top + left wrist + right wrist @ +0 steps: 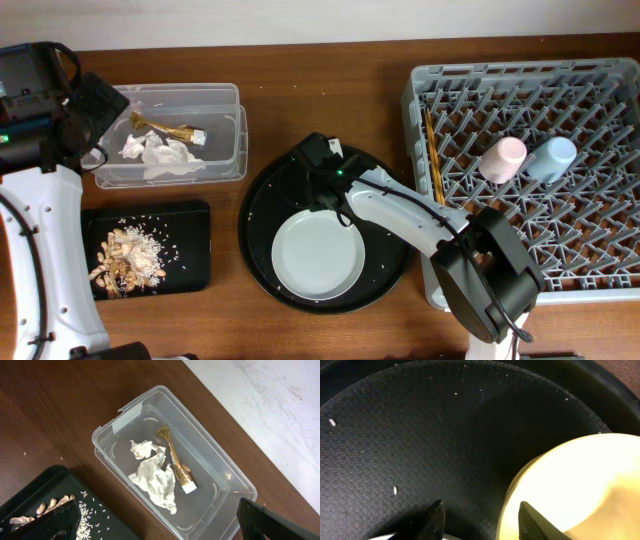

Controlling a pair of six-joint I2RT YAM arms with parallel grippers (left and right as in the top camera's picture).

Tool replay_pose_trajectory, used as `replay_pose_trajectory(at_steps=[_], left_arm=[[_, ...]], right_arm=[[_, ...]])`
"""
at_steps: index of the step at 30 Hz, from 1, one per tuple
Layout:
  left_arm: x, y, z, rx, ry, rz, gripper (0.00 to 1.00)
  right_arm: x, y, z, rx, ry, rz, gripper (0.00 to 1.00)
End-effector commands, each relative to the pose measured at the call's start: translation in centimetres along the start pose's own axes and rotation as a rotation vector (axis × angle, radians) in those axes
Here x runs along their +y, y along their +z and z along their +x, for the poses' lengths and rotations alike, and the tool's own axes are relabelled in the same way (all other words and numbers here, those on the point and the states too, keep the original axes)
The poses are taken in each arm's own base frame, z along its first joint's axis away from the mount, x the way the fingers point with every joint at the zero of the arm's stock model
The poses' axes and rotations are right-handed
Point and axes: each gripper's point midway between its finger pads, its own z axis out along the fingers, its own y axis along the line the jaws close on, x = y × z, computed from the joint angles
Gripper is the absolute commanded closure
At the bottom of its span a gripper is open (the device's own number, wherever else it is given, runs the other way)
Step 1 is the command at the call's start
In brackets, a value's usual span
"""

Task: Sort waste into correct bins and load items into the dishwasher rack
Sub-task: 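Reach the right gripper to the yellow bowl and grasp its rim, then carry the yellow bowl into the rack's right side and release it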

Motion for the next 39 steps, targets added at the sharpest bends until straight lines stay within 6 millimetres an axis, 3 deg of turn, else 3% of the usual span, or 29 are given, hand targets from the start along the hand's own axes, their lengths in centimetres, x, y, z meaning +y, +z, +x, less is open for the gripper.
replay_pose_trajectory(at_steps=[1,7,11,17,20,25,26,28,29,31,34,37,39], left_arm=[[0.3,0.2,-0.2,-0.004,-0.006,-0.014,0.01],[0.3,0.2,-0.2,-0.004,-0.006,-0.014,0.01],[0.3,0.2,-0.2,-0.004,-0.006,-0.014,0.01],[0.3,0.2,-0.2,-0.004,-0.006,-0.014,0.01],[0.3,0.2,-0.2,-0.004,-0.006,-0.014,0.01],[0.3,0.2,-0.2,-0.004,-0.006,-0.014,0.01],[0.3,0.2,-0.2,-0.004,-0.006,-0.014,0.01],[0.3,0.2,-0.2,-0.004,-0.006,-0.014,0.01],[0.3,0.2,-0.2,-0.004,-0.006,-0.014,0.01],[0.3,0.2,-0.2,-0.004,-0.006,-0.014,0.01],[0.3,0.2,-0.2,-0.004,-0.006,-0.014,0.01],[0.3,0.2,-0.2,-0.004,-0.006,-0.014,0.01],[0.3,0.2,-0.2,-0.004,-0.006,-0.014,0.01]], right_arm=[[-1.4,1.2,-0.1,0.002,0.002,0.060,0.54],[-1.5,1.4,0.0,0.011,0.024,0.061,0.71],[-1.6,1.4,0.1,0.015,0.023,0.062,0.75],[-1.5,0.9,-0.2,0.019,0.022,0.065,0.93],[-1.1,-1.0,-1.9,0.014,0.023,0.062,0.96],[-1.4,-7.7,-6.5,-0.011,0.049,0.058,0.96],[-2.3,-10.1,-7.8,-0.023,0.071,0.061,0.96],[-4.2,-12.9,-8.9,-0.035,0.122,0.069,0.96],[-7.0,-15.8,-9.7,-0.045,0.188,0.080,0.96],[-11.6,-19.1,-9.8,-0.054,0.280,0.108,0.96],[-19.9,-23.5,-8.2,-0.075,0.455,0.181,0.96],[-27.7,-26.9,-4.5,-0.056,0.639,0.243,0.96],[-30.8,-27.6,-2.8,-0.027,0.685,0.217,0.96]])
